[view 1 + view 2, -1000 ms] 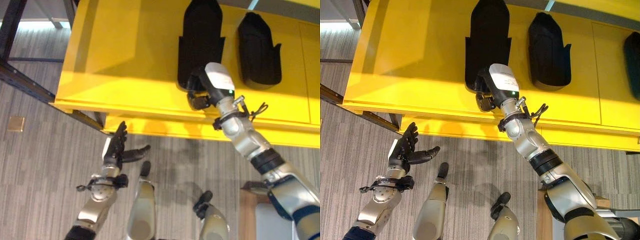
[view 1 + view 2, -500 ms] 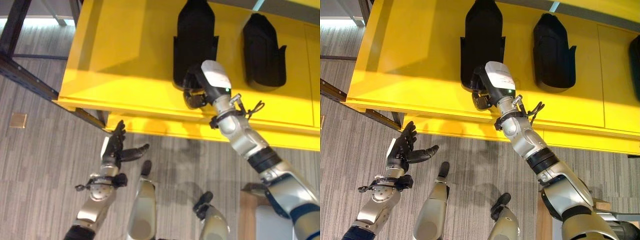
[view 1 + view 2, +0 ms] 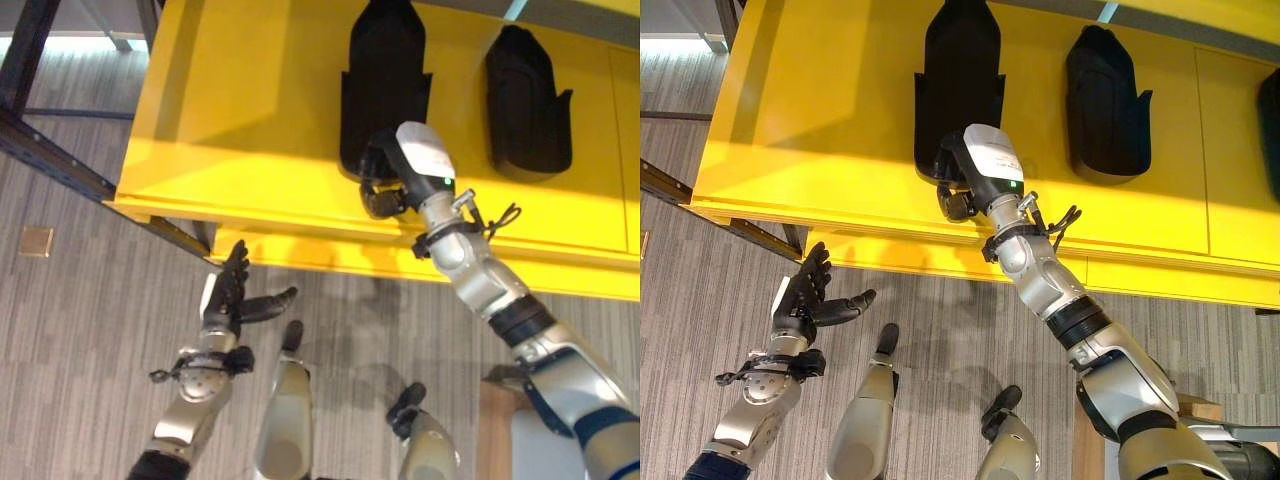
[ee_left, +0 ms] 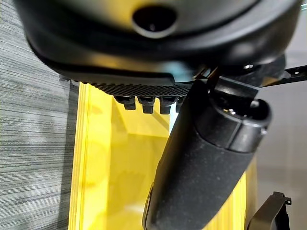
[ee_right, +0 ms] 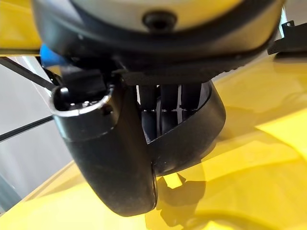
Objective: Move parts from the plastic box to the shelf.
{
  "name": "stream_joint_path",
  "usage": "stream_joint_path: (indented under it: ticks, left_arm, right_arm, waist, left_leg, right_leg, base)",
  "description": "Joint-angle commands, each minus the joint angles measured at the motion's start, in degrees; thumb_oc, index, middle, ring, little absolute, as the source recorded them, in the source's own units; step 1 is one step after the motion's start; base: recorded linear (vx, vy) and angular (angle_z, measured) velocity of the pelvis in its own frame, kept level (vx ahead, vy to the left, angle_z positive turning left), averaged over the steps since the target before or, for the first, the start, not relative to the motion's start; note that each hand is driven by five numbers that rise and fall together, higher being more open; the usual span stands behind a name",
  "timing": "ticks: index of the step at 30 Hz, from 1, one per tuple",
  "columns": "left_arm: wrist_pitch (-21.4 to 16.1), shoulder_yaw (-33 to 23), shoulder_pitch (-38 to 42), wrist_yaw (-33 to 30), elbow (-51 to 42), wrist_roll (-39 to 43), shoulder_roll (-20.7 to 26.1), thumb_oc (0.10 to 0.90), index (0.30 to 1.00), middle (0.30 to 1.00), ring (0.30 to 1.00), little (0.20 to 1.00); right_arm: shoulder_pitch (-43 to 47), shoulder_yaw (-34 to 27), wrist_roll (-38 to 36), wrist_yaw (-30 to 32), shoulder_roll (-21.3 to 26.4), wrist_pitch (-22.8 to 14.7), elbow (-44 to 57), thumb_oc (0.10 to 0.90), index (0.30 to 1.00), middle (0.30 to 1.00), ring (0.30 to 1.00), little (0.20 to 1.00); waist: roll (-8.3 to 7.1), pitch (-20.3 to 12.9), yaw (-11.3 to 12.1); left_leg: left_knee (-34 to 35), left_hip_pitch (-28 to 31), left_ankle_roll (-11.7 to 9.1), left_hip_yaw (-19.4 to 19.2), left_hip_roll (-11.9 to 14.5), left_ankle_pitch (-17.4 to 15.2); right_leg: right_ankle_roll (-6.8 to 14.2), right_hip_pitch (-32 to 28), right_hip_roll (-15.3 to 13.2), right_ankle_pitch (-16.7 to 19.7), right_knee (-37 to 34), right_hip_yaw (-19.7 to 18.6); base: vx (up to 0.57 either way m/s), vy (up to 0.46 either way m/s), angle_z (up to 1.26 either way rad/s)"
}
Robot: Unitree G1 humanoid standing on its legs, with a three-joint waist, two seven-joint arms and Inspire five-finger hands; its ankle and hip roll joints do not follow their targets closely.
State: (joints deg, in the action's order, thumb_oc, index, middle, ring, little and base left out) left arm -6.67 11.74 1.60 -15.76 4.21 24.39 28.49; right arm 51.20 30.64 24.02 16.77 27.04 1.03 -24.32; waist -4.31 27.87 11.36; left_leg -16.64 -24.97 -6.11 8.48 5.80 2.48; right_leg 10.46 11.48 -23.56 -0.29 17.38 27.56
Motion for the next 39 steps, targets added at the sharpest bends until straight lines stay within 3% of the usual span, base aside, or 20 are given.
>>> stream_joint_path:
  ticks: [1, 9, 10, 11, 12, 13, 39]
  left_arm:
    - [-6.07, -1.27, 0.48, -0.81, -6.01, -0.27, 2.25, 0.9, 1.0, 1.0, 1.0, 1.0]
    - [-6.18, -1.09, 0.46, -0.67, -6.17, -0.08, 2.5, 0.9, 1.0, 1.0, 1.0, 1.0]
    - [-6.2, -1.06, 0.46, -0.66, -6.23, -0.08, 2.53, 0.9, 1.0, 1.0, 1.0, 1.0]
    - [-6.21, -1.08, 0.42, -0.73, -6.2, -0.09, 2.57, 0.9, 1.0, 1.0, 1.0, 1.0]
    - [-6.21, -1.07, 0.42, -0.73, -6.2, -0.09, 2.57, 0.9, 1.0, 1.0, 1.0, 1.0]
    - [-6.16, -1.04, 0.52, -0.75, -6.15, -0.14, 2.63, 0.9, 1.0, 1.0, 1.0, 1.0]
    - [-4.92, -1.61, 0.44, -2.17, -7.7, -1.7, 2.06, 0.9, 1.0, 1.0, 1.0, 1.0]
  right_arm:
    - [6.54, -1.62, -0.74, 3.12, 0.09, -1.3, 0.76, 0.4, 0.3, 0.3, 0.3, 0.3]
    - [6.87, -1.97, -1.6, 3.72, -0.37, -1.33, 0.14, 0.4, 0.3, 0.3, 0.3, 0.3]
    - [6.81, -2.03, -1.7, 3.78, -0.46, -1.31, 0.16, 0.488, 0.424, 0.424, 0.424, 0.424]
    - [6.76, -2.04, -1.74, 3.74, -0.42, -1.27, 0.28, 0.624, 0.613, 0.613, 0.613, 0.613]
    - [6.75, -2.04, -1.74, 3.73, -0.42, -1.26, 0.3, 0.673, 0.682, 0.682, 0.682, 0.682]
    - [6.9, -2.03, -1.64, 3.72, -0.4, -1.19, 0.46, 0.9, 1.0, 1.0, 1.0, 1.0]
    - [4.99, -8.79, 2.74, 7.89, 1.95, -4.3, 22.92, 0.9, 1.0, 1.0, 1.0, 1.0]
  waist:
    - [0.02, -1.91, 0.93]
    - [0.24, -1.89, 1.06]
    - [0.28, -1.88, 1.05]
    - [0.28, -1.88, 1.04]
    - [0.28, -1.89, 1.04]
    - [0.28, -1.87, 1.02]
    - [-0.18, -1.98, -0.35]
  left_leg:
    - [2.18, 2.26, 3.43, -4.48, 0.0, -1.26]
    - [1.92, 2.02, 3.48, -4.37, -0.09, -1.27]
    - [1.92, 2.0, 3.49, -4.34, -0.11, -1.29]
    - [1.9, 1.96, 3.48, -4.36, -0.11, -1.3]
    - [1.9, 1.96, 3.48, -4.36, -0.11, -1.3]
    - [1.86, 1.92, 3.52, -4.35, -0.11, -1.31]
    - [0.37, 1.09, 3.79, -4.72, -0.19, -1.69]
  right_leg:
    - [-1.34, 0.73, 0.62, 1.64, 4.68, -1.64]
    - [-1.31, 0.83, 0.52, 1.7, 4.78, -1.55]
    - [-1.32, 0.88, 0.5, 1.72, 4.83, -1.6]
    - [-1.28, 0.9, 0.5, 1.75, 4.82, -1.58]
    - [-1.28, 0.91, 0.5, 1.75, 4.81, -1.58]
    - [-1.27, 0.98, 0.48, 1.78, 4.85, -1.66]
    - [-1.22, 2.1, 0.22, 1.62, 5.97, -2.56]
  base:
    - [0.0, 0.0, 0.0]
    - [0.0, 0.0, 0.0]
    - [0.0, 0.0, 0.0]
    - [0.0, 0.0, 0.0]
    - [0.0, 0.0, 0.0]
    - [0.0, 0.0, 0.0]
    - [0.0, 0.0, 0.0]
